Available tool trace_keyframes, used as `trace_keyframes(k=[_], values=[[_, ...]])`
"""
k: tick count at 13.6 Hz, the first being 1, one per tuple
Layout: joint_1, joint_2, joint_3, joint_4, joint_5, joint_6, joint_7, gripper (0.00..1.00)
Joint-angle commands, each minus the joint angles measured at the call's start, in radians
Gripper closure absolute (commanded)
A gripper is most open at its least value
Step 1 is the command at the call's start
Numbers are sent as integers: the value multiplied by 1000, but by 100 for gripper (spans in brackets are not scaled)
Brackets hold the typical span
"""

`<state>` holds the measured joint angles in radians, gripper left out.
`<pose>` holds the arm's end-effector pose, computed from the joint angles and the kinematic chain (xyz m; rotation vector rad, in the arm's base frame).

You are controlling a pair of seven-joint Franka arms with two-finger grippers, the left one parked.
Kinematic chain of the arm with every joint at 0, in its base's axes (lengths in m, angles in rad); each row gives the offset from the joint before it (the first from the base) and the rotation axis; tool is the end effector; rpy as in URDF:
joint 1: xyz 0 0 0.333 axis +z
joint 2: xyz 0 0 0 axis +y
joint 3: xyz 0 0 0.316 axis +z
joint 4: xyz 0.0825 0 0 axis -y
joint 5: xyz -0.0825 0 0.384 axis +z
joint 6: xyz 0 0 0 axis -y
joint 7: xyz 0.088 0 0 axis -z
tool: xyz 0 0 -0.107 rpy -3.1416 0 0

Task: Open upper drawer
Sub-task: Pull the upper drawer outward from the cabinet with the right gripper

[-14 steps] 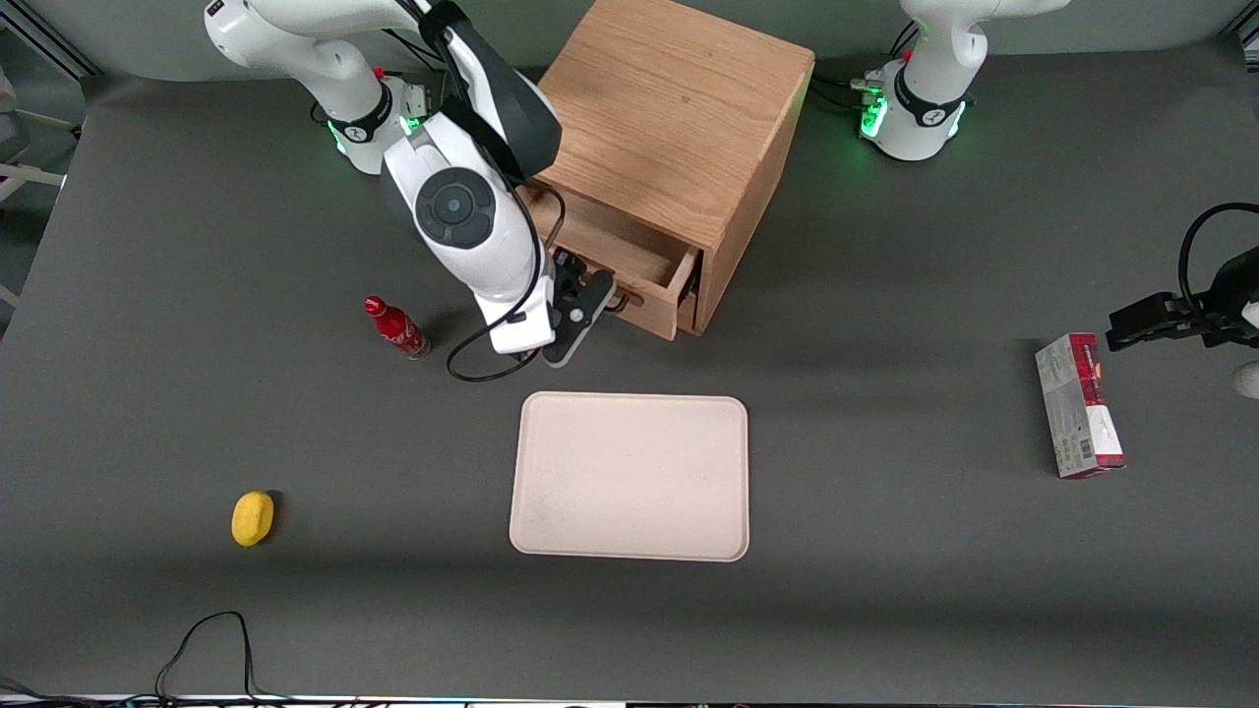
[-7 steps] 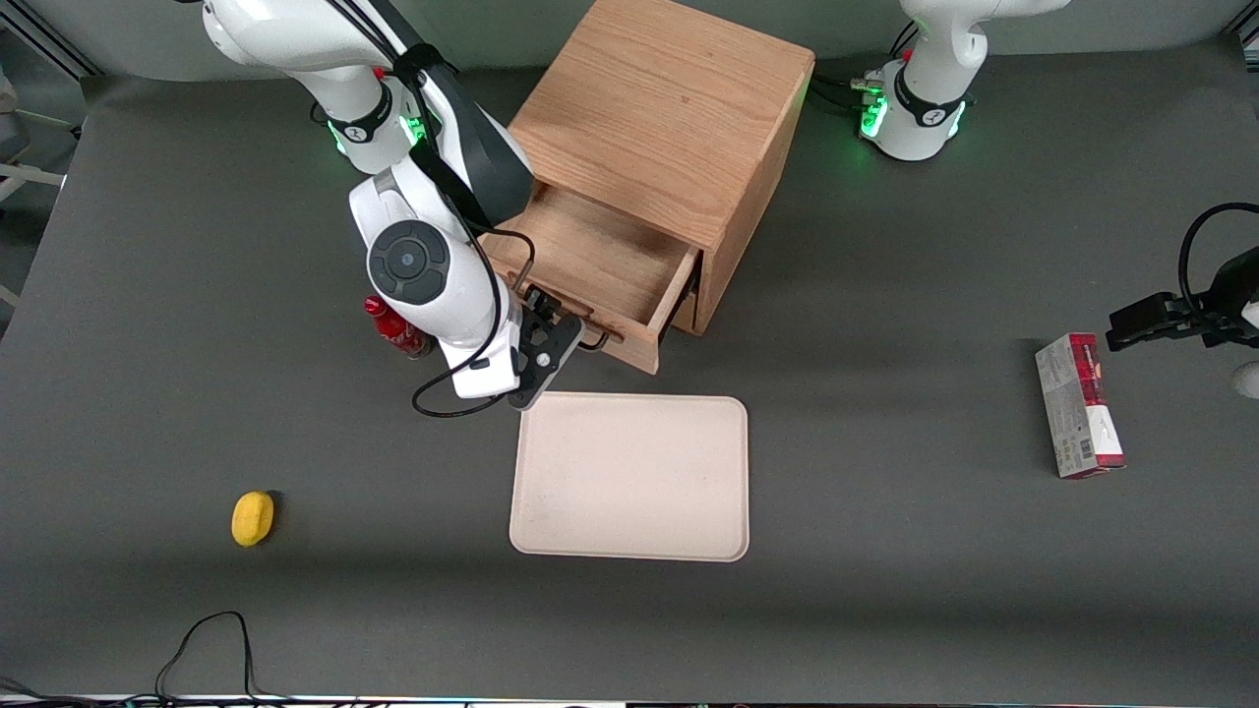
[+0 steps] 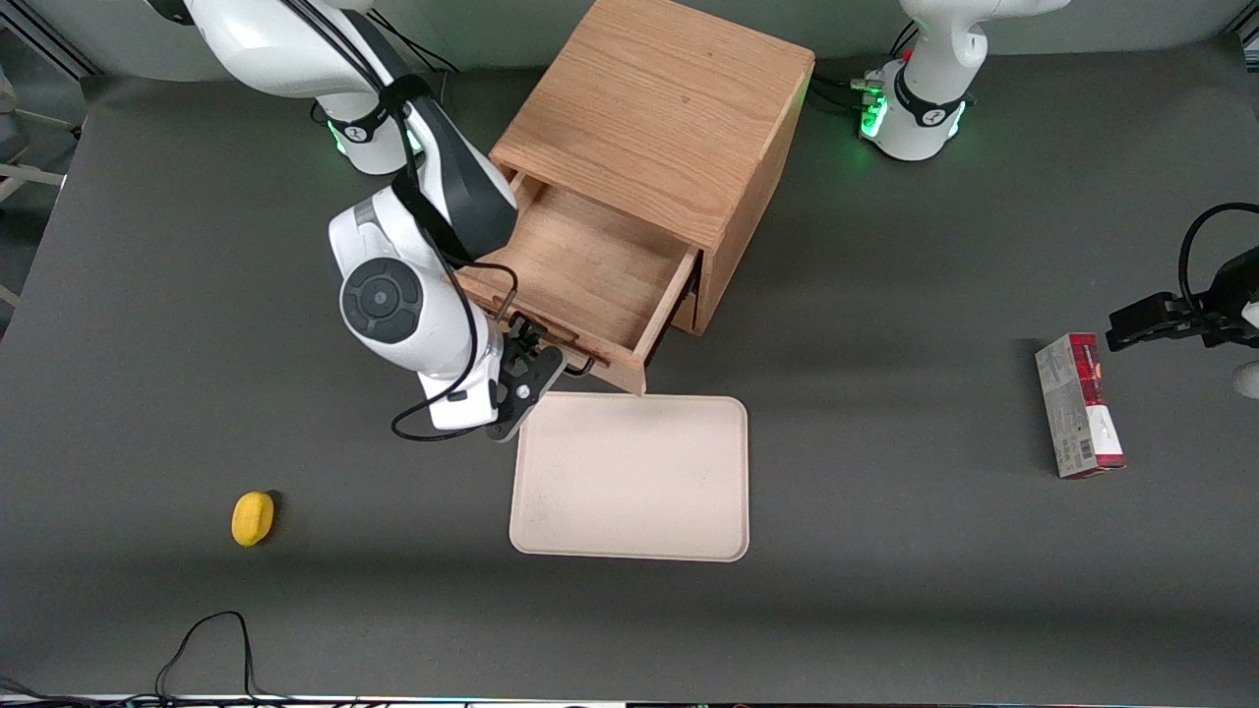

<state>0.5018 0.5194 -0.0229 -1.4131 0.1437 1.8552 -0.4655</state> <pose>0.6117 0.3334 0.3949 -2.7140 -1.3132 0.1175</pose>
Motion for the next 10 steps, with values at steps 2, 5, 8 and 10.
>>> trace_keyframes(k=[2, 5, 8, 10], values=[[-37, 71, 3, 121, -10, -54, -44, 0], [-40, 93, 3, 147, -9, -54, -44, 0], [-52, 120, 4, 195, -7, -56, -44, 0], [-66, 132, 4, 213, -6, -57, -44, 0]])
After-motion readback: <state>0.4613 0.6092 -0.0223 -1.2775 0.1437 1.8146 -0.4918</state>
